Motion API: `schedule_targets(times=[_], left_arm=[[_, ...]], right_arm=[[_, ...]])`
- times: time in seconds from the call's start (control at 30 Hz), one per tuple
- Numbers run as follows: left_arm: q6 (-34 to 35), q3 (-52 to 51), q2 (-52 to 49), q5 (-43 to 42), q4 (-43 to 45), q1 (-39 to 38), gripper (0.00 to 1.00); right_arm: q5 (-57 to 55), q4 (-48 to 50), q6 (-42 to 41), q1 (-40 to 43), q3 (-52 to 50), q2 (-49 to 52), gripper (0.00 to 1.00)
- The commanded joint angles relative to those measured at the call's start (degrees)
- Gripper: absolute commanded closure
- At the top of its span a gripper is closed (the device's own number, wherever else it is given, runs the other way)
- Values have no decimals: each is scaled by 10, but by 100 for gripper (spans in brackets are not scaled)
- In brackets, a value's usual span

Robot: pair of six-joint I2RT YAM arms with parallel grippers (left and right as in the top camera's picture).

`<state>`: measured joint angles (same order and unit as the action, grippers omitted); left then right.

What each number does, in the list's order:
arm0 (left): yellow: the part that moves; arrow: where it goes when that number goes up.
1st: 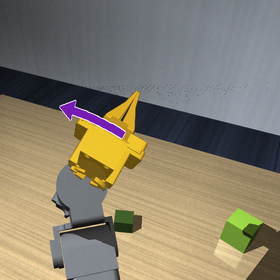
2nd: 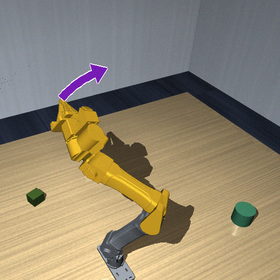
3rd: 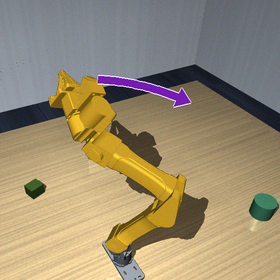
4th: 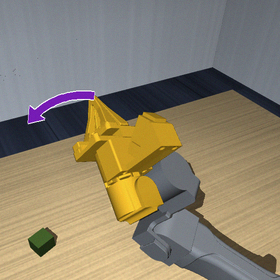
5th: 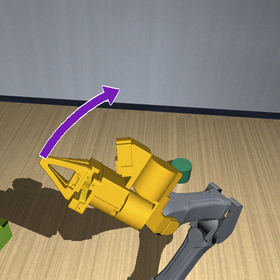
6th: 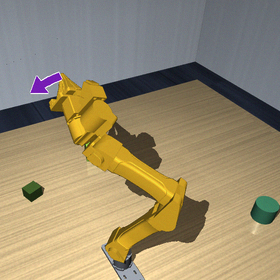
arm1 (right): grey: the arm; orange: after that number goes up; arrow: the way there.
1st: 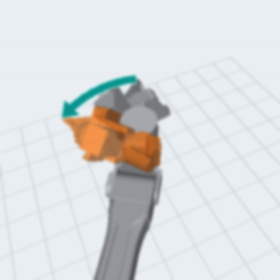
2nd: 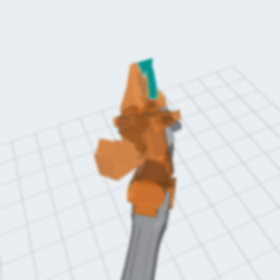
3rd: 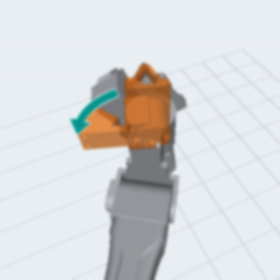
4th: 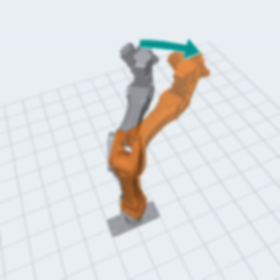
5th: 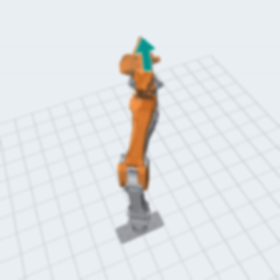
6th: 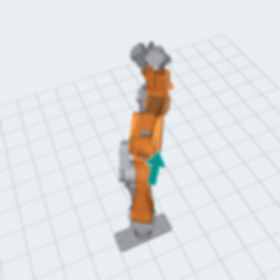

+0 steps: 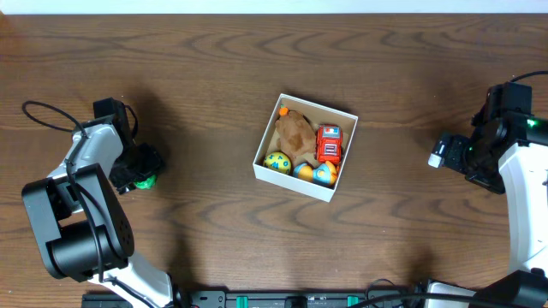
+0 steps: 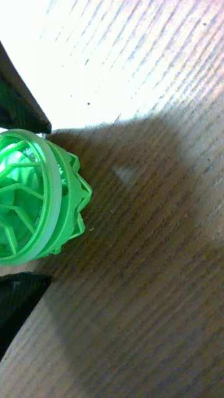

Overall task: Pack container
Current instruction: 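Move the left gripper to the green spiky ball and grasp it, then place the green ball into the box and withdraw the left gripper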

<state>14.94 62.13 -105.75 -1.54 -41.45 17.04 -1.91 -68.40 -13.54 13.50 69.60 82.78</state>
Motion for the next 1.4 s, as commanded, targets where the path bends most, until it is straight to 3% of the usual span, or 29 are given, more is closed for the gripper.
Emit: schedule_targets(times=[0.0,0.2,0.5,0.67,0.87,1.07,1.37], left_arm=[[-2,-1,-13,4,0,3,35],[-2,3,-9,4,-1,3,53],[-2,39,79,4,-39,-40,59],[-23,96,186,4,-69,-151,61],[-71,132,262,7,-26,-356,62],[-77,132,214,7,-8,-509,62],[-72,132,75,5,-6,-541,60]], right_arm=[[0,-2,8,3,-1,0,1],[0,-2,8,3,-1,0,1],[0,-2,8,3,-1,0,1],[0,0,8,3,-1,0,1],[0,5,8,3,-1,0,1],[0,3,8,3,-1,0,1],[0,-1,8,3,-1,0,1]])
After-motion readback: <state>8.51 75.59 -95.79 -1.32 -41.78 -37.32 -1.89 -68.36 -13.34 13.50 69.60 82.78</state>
